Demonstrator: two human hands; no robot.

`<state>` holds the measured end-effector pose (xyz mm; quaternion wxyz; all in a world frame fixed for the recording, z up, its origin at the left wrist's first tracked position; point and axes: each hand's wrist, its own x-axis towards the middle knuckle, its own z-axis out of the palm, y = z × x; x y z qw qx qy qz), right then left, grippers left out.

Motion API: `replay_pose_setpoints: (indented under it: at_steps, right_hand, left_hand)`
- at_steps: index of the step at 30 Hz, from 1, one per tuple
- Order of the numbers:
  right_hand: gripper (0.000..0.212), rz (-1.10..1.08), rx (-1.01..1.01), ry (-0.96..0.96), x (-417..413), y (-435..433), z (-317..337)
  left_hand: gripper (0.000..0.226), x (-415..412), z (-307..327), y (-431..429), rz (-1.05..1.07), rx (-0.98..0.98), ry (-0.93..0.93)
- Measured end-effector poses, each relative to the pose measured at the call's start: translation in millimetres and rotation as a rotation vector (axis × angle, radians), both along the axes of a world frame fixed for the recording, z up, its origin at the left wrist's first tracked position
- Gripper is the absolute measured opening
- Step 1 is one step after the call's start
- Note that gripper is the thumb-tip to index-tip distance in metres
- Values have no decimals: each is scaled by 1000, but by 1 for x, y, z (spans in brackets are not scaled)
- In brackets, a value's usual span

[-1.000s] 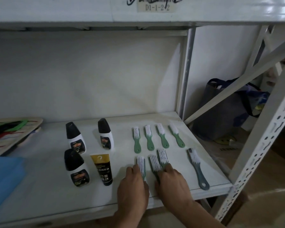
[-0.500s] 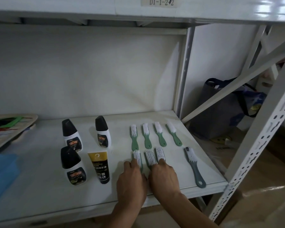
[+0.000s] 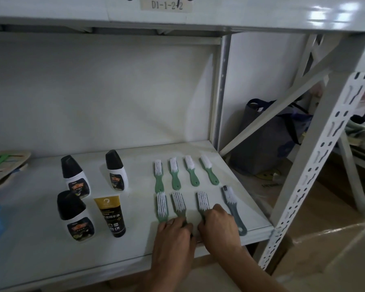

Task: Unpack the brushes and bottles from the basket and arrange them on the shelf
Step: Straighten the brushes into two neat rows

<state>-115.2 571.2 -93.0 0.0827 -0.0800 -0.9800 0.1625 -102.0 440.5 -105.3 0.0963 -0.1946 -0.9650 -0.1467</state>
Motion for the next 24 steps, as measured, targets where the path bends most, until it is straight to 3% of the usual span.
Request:
replay_pose_setpoints:
  at_steps: [12, 18, 21, 24]
  right_hand:
    - [16, 60, -24, 40, -13, 7, -4]
    - [22, -38, -22, 223, 8, 40, -3]
    - [30, -144, 28, 94, 17, 62, -6]
    - [25, -71, 29, 79, 21, 66, -11]
  left_hand:
    - [28, -2, -5, 3, -39, 60, 8]
    - [31, 3, -6, 9, -43, 60, 53]
    - [32, 6, -7, 25, -140, 83, 96]
    - [33, 2, -10, 38, -186, 90, 106]
